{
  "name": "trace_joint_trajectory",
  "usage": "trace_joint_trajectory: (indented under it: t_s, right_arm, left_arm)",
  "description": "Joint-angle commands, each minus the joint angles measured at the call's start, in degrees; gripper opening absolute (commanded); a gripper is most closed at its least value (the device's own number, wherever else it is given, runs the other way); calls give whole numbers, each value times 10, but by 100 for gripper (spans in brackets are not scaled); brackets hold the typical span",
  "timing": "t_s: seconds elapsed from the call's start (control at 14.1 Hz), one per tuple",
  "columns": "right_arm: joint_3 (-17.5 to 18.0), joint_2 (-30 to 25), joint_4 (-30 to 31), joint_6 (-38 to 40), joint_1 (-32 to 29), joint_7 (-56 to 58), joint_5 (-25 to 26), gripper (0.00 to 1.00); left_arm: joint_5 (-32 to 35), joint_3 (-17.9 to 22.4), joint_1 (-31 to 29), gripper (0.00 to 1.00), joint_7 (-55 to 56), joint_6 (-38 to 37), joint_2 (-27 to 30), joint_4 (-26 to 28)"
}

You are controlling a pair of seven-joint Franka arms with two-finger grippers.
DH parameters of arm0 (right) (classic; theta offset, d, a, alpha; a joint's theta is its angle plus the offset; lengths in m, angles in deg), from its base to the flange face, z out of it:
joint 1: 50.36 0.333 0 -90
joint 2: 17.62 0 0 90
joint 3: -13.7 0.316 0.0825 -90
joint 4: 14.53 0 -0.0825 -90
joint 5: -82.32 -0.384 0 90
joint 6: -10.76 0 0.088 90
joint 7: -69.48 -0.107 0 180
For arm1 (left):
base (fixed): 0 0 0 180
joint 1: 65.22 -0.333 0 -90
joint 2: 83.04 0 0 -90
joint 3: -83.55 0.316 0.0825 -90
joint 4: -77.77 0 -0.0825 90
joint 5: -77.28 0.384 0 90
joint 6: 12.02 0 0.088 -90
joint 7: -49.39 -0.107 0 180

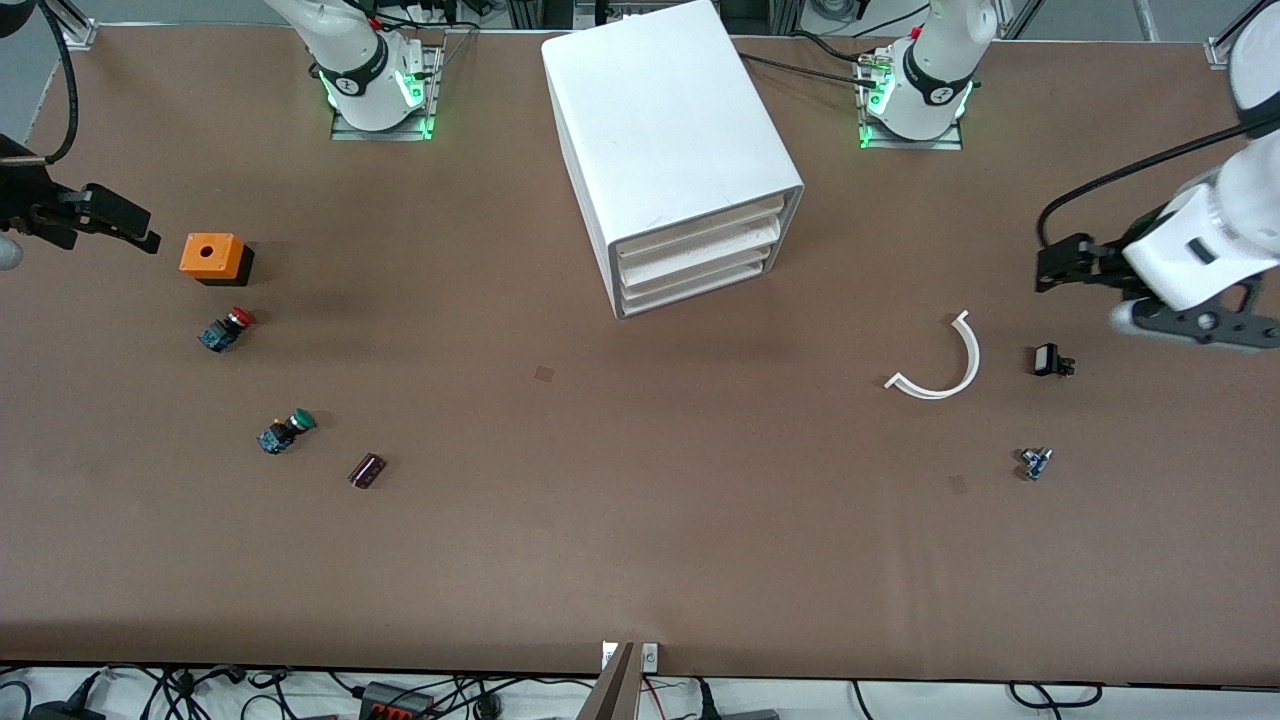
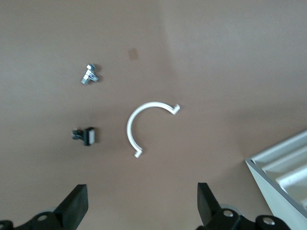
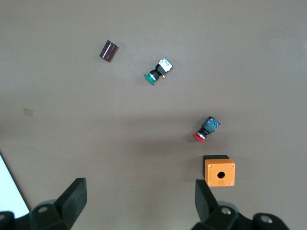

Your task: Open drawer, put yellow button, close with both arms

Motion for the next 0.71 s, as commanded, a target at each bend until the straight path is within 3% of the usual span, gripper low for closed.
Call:
trace_joint_trajectory:
  t_s: [0.0, 0.64]
  right_arm:
    - [2, -11, 13, -8, 0, 3, 8, 100]
    - [2, -15, 17, -11, 0, 23, 9, 100]
  left_arm:
    - [-12, 37, 31, 100, -13, 126, 88, 130]
    - [-5, 53, 60, 100, -41, 89, 106, 134]
